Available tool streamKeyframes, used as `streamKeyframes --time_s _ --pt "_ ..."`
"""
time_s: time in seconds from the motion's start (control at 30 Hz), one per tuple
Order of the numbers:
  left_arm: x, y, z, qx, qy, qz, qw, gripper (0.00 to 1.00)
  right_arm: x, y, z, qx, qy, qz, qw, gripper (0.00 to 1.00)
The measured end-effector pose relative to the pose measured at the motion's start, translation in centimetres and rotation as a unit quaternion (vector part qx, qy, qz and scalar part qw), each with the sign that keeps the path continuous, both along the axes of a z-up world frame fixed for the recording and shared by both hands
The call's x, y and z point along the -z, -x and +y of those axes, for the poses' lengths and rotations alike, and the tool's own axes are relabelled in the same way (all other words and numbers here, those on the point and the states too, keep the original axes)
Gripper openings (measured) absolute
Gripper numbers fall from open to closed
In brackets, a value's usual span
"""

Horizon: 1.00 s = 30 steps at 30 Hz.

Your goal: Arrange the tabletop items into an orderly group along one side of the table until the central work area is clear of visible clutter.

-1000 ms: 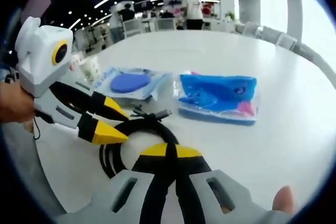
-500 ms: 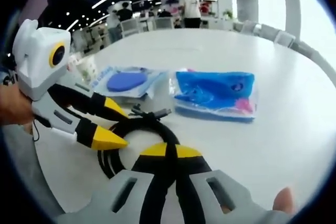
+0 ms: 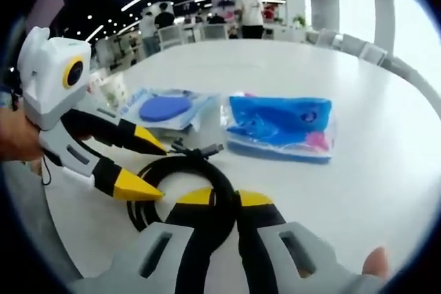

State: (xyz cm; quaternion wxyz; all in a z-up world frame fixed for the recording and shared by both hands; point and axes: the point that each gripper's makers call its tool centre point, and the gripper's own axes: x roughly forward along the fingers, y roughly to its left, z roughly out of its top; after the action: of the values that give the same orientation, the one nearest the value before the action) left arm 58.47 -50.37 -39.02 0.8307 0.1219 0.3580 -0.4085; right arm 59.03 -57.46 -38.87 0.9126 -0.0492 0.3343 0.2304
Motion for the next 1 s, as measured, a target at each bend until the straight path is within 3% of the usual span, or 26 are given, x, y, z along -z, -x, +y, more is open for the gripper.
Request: streamKeyframes --time_s 0.43,1.0 --pt "-0.6 0.6 0.1 0.002 0.026 0.007 0.9996 0.54 -0.9 -0.3 0.1 0.001 -0.01 -0.022 0.9997 0.28" --pt "-2.5 2.0 1.5 0.012 0.056 -0.009 0.9983 0.74 -2.9 0.3 1.1 -0.009 -0.013 -0.053 0.9985 0.53"
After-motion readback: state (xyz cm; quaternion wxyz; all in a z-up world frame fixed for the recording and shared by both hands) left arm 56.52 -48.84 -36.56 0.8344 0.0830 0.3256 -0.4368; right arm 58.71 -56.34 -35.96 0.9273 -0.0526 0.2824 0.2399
